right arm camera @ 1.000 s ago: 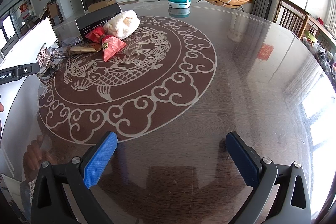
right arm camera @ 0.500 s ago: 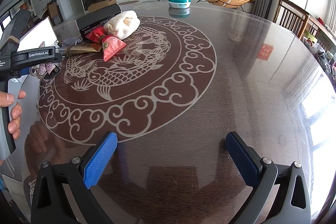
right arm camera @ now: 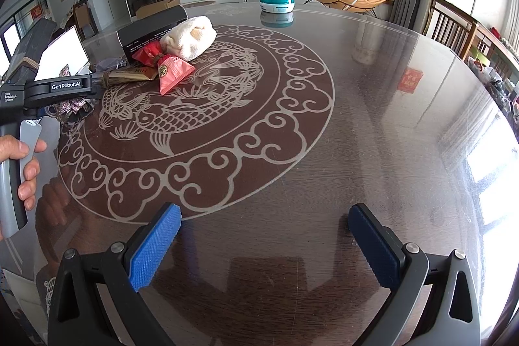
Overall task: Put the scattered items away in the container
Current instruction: 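Lower the left gripper onto the rhinestone bow hair clip and close it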
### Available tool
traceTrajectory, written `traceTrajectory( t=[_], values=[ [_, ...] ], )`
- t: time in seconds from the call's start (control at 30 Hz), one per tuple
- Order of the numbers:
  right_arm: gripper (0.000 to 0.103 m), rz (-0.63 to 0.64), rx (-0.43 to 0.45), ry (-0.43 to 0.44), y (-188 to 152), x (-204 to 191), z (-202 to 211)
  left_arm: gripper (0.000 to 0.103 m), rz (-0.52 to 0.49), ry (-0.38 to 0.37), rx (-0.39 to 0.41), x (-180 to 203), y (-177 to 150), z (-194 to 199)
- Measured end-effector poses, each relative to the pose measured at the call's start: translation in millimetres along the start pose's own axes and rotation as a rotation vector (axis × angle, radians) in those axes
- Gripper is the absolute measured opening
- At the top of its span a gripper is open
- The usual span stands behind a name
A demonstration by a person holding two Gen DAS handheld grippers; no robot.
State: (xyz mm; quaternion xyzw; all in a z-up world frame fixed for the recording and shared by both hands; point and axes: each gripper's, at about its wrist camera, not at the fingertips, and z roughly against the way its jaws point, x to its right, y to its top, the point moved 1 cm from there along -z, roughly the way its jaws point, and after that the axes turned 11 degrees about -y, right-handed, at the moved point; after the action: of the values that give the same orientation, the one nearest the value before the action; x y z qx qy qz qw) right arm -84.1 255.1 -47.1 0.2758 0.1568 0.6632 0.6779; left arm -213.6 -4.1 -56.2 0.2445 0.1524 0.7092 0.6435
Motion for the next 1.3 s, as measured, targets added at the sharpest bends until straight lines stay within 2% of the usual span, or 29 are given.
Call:
traceTrajectory(
  t=[0.23, 0.7, 0.8, 0.83, 0.93, 1.13, 1.3],
  values=[
    [0.103, 0.000, 0.000, 0.000, -0.4, 0.4, -0.1, 0.103, -0.016, -0.007, 0.036, -0.6, -3.4, 2.0],
    [0.103, -0.001, 0.000, 0.001, -0.5, 0.6, -0.1, 0.103, -0.018, -0.007, 0.035, -0.8, -3.6, 2.2],
    [0.103, -0.002, 0.001, 0.002, -0.3, 0.4, 0.0, 0.103, -0.047, -0.031, 0.028, -0.6, -6.4, 4.6],
    [0.103, -0.002, 0.001, 0.002, -0.4, 0.4, -0.1, 0.102, -0.053, -0.034, 0.030, -1.3, -7.3, 6.3],
    [0.103, 0.000, 0.000, 0.000, -0.3, 0.3, -0.1, 0.073, -0.079, -0.050, 0.069, -4.9, -11.4, 16.9],
    [0.103, 0.001, -0.001, -0.004, -1.7, 0.4, -0.8, 0.068, -0.067, -0.107, 0.089, -26.7, -17.3, 29.9],
    [0.103, 0.001, -0.001, -0.005, -2.0, 0.2, -1.1, 0.068, -0.195, -0.169, 0.044, -23.3, -43.9, 47.8]
  ],
)
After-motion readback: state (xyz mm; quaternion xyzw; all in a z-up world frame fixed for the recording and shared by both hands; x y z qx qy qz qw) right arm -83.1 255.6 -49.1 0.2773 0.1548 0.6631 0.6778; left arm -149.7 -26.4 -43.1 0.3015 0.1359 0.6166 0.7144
